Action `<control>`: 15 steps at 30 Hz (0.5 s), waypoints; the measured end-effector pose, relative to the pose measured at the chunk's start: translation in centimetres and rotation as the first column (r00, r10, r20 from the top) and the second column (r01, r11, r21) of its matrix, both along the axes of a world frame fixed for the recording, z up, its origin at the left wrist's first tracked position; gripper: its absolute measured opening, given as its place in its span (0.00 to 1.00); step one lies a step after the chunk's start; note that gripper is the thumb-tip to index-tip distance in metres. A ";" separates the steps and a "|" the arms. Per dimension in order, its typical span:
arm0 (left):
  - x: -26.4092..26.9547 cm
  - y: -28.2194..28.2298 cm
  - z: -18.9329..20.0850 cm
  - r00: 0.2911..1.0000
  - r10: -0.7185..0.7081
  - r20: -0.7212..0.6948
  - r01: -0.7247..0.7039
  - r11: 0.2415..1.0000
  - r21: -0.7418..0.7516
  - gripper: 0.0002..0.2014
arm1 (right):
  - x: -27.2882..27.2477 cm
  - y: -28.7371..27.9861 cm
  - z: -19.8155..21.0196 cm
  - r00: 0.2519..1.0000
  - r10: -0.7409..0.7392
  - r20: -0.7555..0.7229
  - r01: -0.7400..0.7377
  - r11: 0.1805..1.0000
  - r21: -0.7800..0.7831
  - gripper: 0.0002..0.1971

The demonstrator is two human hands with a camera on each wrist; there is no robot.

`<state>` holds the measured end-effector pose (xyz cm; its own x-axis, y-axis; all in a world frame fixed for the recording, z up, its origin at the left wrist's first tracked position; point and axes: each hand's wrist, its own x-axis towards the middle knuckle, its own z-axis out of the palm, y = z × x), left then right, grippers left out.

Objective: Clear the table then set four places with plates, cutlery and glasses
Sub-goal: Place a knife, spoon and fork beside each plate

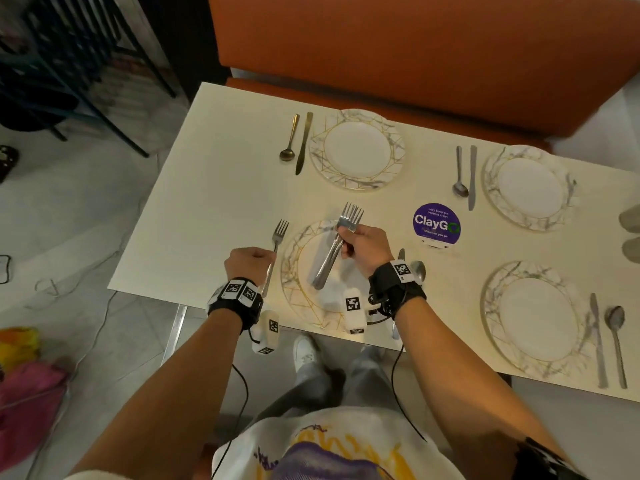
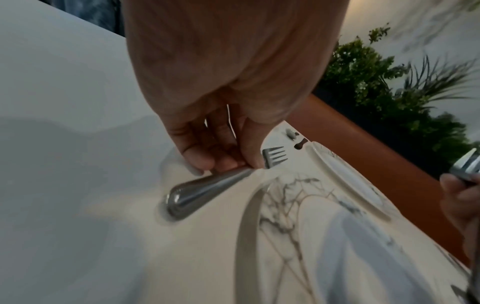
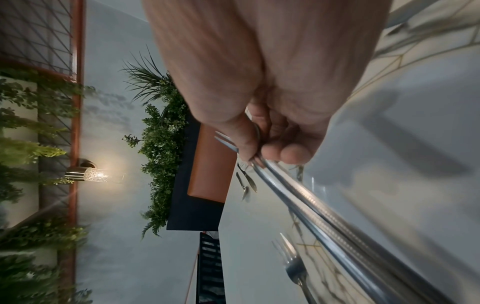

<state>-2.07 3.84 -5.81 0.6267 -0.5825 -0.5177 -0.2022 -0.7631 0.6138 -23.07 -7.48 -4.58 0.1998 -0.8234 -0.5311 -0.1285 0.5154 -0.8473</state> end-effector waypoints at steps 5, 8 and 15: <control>0.0 0.2 -0.8 0.999 -0.043 0.024 0.044 0.999 -0.008 0.10 | -0.5 0.1 -0.6 1.000 -0.015 -0.005 0.015 1.000 0.012 0.05; -0.1 0.6 -1.1 0.996 -0.061 0.060 0.064 0.997 -0.035 0.09 | -0.5 0.3 -0.6 1.000 -0.017 -0.010 0.017 1.000 0.014 0.05; -0.1 1.3 -1.3 0.995 -0.029 0.092 0.035 0.997 -0.064 0.05 | -0.6 0.6 -0.9 0.999 -0.005 -0.037 0.006 1.000 0.017 0.07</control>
<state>-2.18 5.12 -7.07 0.6499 -0.6340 -0.4192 -0.2834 -0.7139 0.6404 -23.62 -6.90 -5.45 0.1756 -0.8151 -0.5521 -0.1564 0.5306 -0.8331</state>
